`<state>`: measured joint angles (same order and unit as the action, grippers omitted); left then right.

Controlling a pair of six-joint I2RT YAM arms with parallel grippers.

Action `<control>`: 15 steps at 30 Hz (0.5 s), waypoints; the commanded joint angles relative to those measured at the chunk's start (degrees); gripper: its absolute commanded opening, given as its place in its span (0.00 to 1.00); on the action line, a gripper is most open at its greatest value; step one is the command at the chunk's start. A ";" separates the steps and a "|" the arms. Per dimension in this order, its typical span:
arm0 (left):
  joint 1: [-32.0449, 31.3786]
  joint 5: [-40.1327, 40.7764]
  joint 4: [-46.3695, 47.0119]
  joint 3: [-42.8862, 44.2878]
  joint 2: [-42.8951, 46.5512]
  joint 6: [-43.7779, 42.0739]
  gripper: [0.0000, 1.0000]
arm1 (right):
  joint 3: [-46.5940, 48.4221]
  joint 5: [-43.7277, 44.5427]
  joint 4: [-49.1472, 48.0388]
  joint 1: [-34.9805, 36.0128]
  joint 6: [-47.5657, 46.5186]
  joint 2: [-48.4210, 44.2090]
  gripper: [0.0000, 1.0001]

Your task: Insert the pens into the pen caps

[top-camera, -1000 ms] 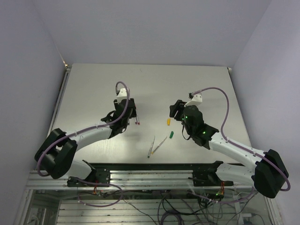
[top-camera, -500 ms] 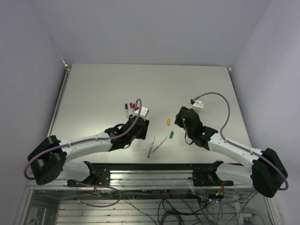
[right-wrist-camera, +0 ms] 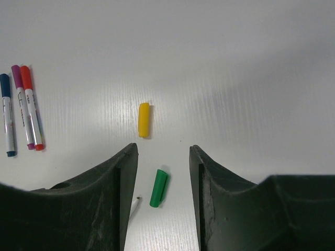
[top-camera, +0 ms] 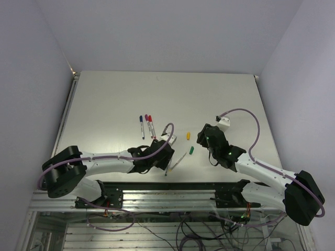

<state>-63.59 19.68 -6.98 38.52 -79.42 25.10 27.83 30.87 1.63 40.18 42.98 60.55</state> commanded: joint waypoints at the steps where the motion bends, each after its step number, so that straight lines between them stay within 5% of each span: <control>1: -2.00 0.65 -1.53 2.93 -2.64 1.15 0.66 | -0.93 -0.44 -0.28 -0.18 1.20 -1.01 0.44; 15: -4.30 4.22 -1.91 4.80 -7.43 3.32 0.65 | -1.48 -1.30 -1.23 -0.16 0.62 -0.69 0.47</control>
<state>-67.33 21.85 -8.25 41.74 -86.06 27.07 26.87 29.45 1.58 40.18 43.35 60.03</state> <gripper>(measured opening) 0.657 0.466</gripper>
